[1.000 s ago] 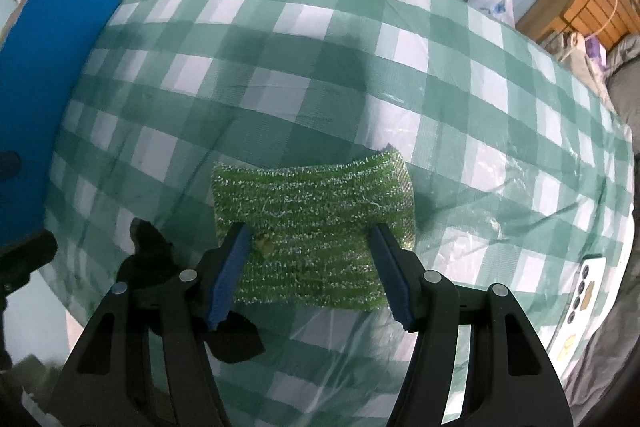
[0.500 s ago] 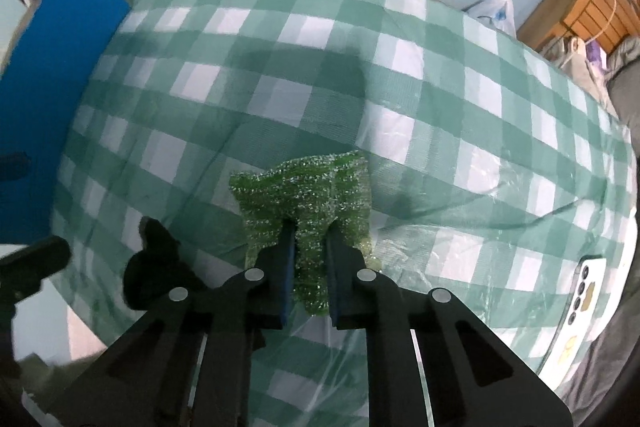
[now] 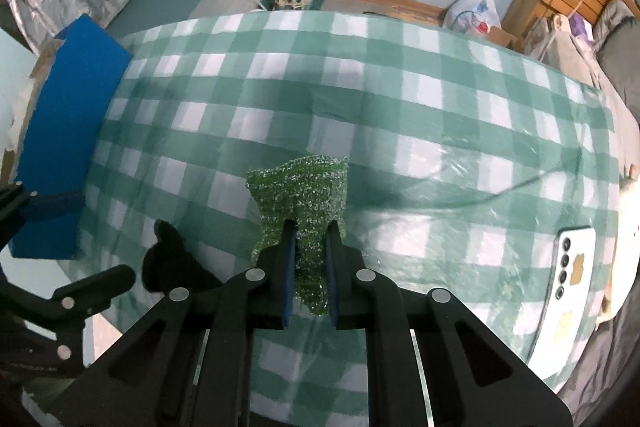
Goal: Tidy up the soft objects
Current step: 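Grasp the black sock with the left tool while the right tool grasps the green mesh scrubber, then carry the black sock and green scrubber over the box with both tools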
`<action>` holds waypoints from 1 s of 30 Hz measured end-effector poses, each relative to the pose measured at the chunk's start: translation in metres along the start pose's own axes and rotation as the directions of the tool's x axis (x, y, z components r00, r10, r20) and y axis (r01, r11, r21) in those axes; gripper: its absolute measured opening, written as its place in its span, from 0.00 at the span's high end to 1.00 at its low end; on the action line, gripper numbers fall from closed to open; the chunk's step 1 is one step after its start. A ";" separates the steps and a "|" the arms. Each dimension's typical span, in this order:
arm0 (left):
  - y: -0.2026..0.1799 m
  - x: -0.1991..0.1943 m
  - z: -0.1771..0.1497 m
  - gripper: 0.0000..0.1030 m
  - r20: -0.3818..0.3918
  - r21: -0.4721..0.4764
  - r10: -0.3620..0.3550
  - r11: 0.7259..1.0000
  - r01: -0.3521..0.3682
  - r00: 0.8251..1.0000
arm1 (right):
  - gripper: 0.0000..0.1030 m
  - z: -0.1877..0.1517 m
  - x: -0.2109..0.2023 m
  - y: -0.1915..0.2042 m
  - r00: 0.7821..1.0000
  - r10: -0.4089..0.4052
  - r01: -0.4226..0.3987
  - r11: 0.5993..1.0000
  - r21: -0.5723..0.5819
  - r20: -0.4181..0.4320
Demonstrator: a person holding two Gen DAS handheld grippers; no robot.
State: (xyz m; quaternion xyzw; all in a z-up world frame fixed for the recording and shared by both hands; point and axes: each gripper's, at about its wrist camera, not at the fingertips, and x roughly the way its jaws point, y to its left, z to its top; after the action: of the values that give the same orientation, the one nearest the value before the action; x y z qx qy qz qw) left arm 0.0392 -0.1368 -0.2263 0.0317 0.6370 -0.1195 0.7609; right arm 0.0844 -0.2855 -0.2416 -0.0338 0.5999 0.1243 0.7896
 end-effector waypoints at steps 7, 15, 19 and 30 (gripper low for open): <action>-0.021 0.021 0.000 0.14 -0.050 0.040 -0.026 0.999 0.028 0.998 | 0.89 -0.012 -0.010 -0.021 1.000 0.005 -0.005 0.999 0.044 -0.001; -0.042 0.044 -0.002 0.14 -0.088 0.086 -0.001 0.996 0.008 0.996 | 0.89 -0.021 -0.019 -0.038 1.000 0.006 -0.006 0.998 0.068 -0.003; -0.048 0.055 -0.001 0.14 -0.100 0.088 0.014 0.996 -0.005 0.995 | 0.89 -0.023 -0.020 -0.041 1.000 0.008 -0.008 0.998 0.069 -0.005; -0.051 0.070 0.003 0.36 -0.107 0.092 0.016 0.996 -0.006 0.994 | 0.89 -0.028 -0.024 -0.045 1.000 0.019 -0.018 0.998 0.058 -0.005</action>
State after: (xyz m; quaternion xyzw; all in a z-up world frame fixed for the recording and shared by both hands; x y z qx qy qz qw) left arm 0.0420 -0.1968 -0.2888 0.0765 0.6707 -0.1424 0.7239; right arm 0.0629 -0.3380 -0.2305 -0.0055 0.6058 0.1139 0.7874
